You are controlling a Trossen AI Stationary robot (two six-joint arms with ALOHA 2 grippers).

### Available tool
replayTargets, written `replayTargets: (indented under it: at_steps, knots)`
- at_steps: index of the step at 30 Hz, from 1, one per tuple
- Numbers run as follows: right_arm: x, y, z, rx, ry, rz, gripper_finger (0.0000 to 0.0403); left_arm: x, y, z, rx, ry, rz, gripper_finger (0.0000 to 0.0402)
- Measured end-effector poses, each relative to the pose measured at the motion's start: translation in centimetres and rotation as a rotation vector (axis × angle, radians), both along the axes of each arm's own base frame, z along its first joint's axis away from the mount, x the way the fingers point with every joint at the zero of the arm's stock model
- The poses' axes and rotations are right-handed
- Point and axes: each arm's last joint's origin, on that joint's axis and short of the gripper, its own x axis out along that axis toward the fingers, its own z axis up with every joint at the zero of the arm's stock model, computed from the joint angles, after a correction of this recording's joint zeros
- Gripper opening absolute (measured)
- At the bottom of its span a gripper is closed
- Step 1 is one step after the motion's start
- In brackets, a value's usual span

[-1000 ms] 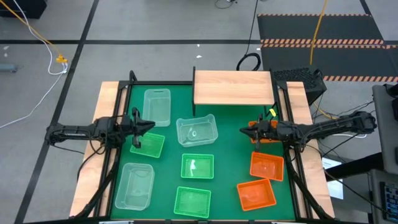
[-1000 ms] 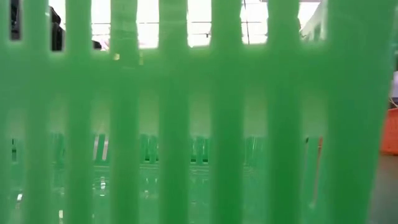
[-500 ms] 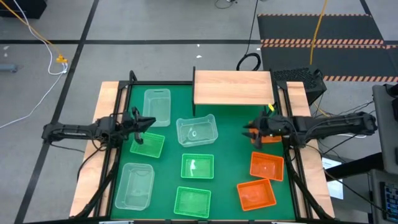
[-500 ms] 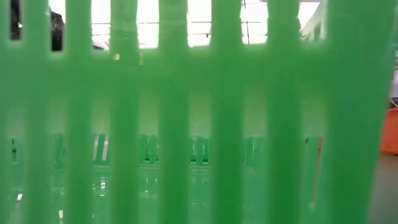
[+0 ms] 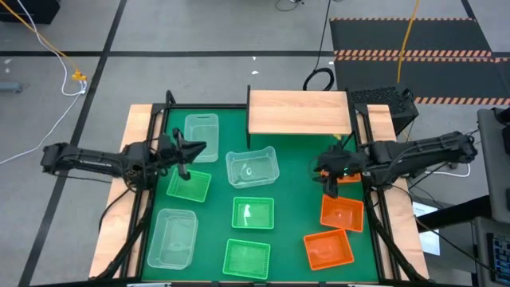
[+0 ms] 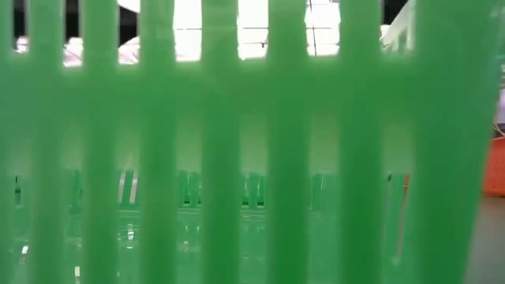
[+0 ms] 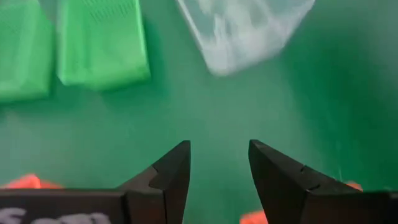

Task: Stack baskets on shelf by color
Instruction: Put the top orange bin on the shelf

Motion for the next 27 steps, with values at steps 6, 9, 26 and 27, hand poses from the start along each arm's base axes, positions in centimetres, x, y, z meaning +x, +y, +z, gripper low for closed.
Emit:
replayTargets:
  at_steps: [6,9,26,27]
  knots:
    - [-1.5,0.5,-2.7,-0.015,0.524,-0.079,0.0156,4.0,-0.9,2.7,0.076,0.204,-0.035,0.0042]
    - [-2.4,0.6,-3.7,-0.049,0.695,-0.095,0.0155,5.7,-1.3,3.1,0.106,0.26,-0.036,0.0042]
    - [-3.8,0.2,-7.8,-0.06,0.639,-0.058,0.0155,7.5,-1.3,3.4,0.163,0.309,0.02,0.0042]
    - [-3.8,0.3,-7.7,-0.044,0.636,-0.057,0.0155,7.5,-1.3,3.4,0.163,0.311,0.025,0.0042]
